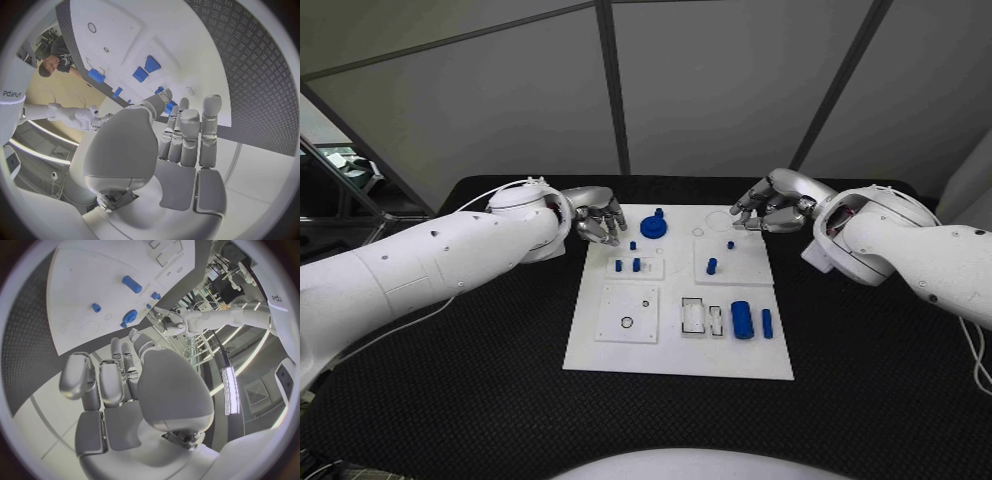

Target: Assemble the parts on the task board

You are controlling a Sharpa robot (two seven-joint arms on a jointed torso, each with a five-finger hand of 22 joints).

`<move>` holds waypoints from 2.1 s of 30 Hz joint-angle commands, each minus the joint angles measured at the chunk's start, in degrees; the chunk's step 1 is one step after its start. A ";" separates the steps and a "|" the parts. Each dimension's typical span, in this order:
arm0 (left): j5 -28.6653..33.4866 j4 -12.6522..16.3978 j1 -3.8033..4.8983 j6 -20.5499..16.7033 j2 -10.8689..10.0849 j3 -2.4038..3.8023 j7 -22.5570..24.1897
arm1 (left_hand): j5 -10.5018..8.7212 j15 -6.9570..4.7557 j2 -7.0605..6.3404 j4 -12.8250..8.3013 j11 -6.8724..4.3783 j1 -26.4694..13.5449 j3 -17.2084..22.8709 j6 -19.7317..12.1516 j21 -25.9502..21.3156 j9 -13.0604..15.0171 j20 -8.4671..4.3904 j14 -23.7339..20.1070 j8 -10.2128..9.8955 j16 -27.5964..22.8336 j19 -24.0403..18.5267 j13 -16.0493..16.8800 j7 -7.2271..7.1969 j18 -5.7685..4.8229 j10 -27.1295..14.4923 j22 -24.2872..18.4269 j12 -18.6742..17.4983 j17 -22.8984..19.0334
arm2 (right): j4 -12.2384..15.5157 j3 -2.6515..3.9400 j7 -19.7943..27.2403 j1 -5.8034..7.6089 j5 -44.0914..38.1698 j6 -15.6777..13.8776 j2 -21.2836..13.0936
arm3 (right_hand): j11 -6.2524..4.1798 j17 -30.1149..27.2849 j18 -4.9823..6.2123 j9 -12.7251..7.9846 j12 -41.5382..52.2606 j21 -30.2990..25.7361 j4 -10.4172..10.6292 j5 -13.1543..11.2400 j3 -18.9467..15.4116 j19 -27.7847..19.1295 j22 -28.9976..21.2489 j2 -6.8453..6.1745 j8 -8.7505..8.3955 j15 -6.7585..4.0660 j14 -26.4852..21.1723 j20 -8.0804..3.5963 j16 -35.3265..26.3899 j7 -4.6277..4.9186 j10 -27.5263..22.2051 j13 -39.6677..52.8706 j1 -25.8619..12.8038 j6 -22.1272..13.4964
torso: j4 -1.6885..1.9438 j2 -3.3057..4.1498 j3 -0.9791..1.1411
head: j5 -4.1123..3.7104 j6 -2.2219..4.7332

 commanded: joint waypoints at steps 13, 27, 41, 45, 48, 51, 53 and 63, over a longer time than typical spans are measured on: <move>57.37 6.29 -0.98 -3.18 -6.87 0.50 14.18 | 0.54 -0.04 2.05 -0.15 -0.19 1.10 0.72 4.77 -9.46 1.50 -0.23 -7.35 0.93 -18.66 -5.02 2.36 0.41 2.06 2.23 -6.63 1.89 -17.85 | -4.08 -0.30 -7.10 -0.98 -25.84 2.11 3.34 | 0.89 0.97 0.99 -0.33 -10.04 -0.85 -2.13 -0.83 4.20 0.46 -0.60 -3.10 -0.57 0.65 1.08 0.87 0.00 0.31 3.91 -11.82 -1.08 1.52 | 0.07 0.03 -0.02 | -3.28 1.02; 70.18 9.93 -1.74 -3.30 -8.51 0.48 17.97 | 0.33 0.21 2.61 -0.02 0.06 0.29 -0.08 4.98 -12.33 1.96 -0.01 -6.94 0.21 -23.50 -5.06 3.01 0.61 2.00 1.76 -8.54 1.75 -20.35 | -5.75 -0.62 -6.46 -2.32 -25.70 5.31 5.98 | 1.35 1.86 0.81 -0.43 -12.51 -0.24 -3.57 -0.65 5.49 0.99 0.38 -3.03 -0.51 0.99 1.29 1.22 0.58 0.76 4.36 -14.52 -0.88 0.44 | 0.01 0.08 -0.02 | -3.23 0.89; 71.19 10.29 -1.77 -3.03 -8.56 0.48 18.31 | -0.90 0.32 2.64 0.31 0.10 -0.35 -0.57 4.94 -13.43 2.11 0.15 -6.80 -0.06 -24.53 -4.97 3.28 0.65 2.01 1.68 -9.31 1.77 -20.75 | -6.06 -0.65 -5.35 -2.90 -24.96 6.79 6.94 | 1.30 2.24 0.72 -0.32 -13.41 0.08 -4.53 -0.42 6.99 1.20 0.88 -2.44 -0.34 1.01 1.32 1.29 0.84 0.68 5.82 -15.87 -0.84 0.84 | -0.03 0.08 -0.02 | -2.98 0.61; 71.21 10.32 -1.77 -2.93 -8.52 0.48 18.26 | -0.90 0.32 2.65 0.29 0.09 -0.32 -0.57 4.94 -13.51 2.12 0.15 -6.82 -0.08 -24.61 -4.97 3.30 0.65 2.02 1.69 -9.36 1.78 -20.78 | -6.23 -0.65 -5.25 -3.01 -24.86 6.99 7.24 | 1.19 2.46 0.71 -0.26 -13.69 0.17 -4.78 -0.36 7.63 1.26 1.03 -2.12 -0.27 0.93 1.36 1.24 1.00 0.57 6.52 -16.36 -1.07 1.19 | 0.01 0.07 -0.01 | -2.99 0.56; 71.21 10.33 -1.78 -2.75 -8.50 0.48 18.19 | -0.09 0.27 2.77 0.08 0.12 -0.03 -0.44 4.98 -13.80 2.18 0.14 -6.87 -0.14 -24.95 -4.92 3.39 0.65 2.03 1.66 -9.56 1.78 -20.89 | -6.37 -0.65 -5.25 -3.08 -24.82 7.23 7.48 | 1.03 2.74 0.64 -0.19 -13.98 0.44 -5.11 -0.32 8.37 1.42 1.42 -1.76 -0.20 0.80 1.41 1.13 1.19 0.42 7.39 -16.90 -1.34 1.67 | 0.00 0.06 -0.02 | -3.03 0.55; 71.22 10.34 -1.78 -2.58 -8.50 0.49 18.08 | 0.72 0.27 2.85 -0.06 0.12 0.10 -0.39 5.04 -13.99 2.25 0.12 -6.82 -0.19 -25.23 -4.82 3.49 0.67 2.03 1.67 -9.70 1.80 -20.98 | -6.47 -0.66 -5.34 -3.15 -24.80 7.52 7.65 | 0.85 2.97 0.53 -0.09 -14.00 0.85 -5.26 -0.27 8.85 1.66 1.99 -1.35 -0.04 0.70 1.46 1.04 1.35 0.26 8.13 -17.13 -1.47 2.20 | -0.04 0.07 -0.01 | -3.01 0.54; 71.22 10.34 -1.78 -2.50 -8.50 0.49 17.99 | 0.75 0.30 2.80 -0.06 0.12 0.04 -0.45 5.03 -14.05 2.26 0.12 -6.82 -0.22 -25.30 -4.81 3.51 0.69 2.02 1.64 -9.73 1.80 -21.00 | -6.54 -0.66 -5.44 -3.18 -24.80 7.71 7.71 | 0.71 3.13 0.49 -0.01 -14.01 1.04 -5.38 -0.26 9.14 1.77 2.25 -1.09 0.06 0.59 1.50 0.96 1.47 0.13 8.65 -17.27 -1.58 2.60 | -0.04 0.07 -0.01 | -3.01 0.54; 71.22 10.20 -1.78 -2.26 -8.49 0.49 17.58 | 0.70 0.34 2.72 -0.06 0.16 -0.07 -0.55 4.96 -14.18 2.28 0.14 -6.83 -0.30 -25.45 -4.80 3.55 0.73 2.01 1.56 -9.81 1.77 -21.04 | -6.78 -0.66 -6.47 -3.26 -25.10 8.35 7.94 | -0.60 4.03 0.11 0.83 -13.73 2.48 -6.41 -0.34 10.31 2.58 4.24 1.27 1.21 -0.48 1.72 0.04 2.09 -1.12 12.58 -17.59 -1.93 6.12 | -0.03 0.05 0.01 | -3.08 0.36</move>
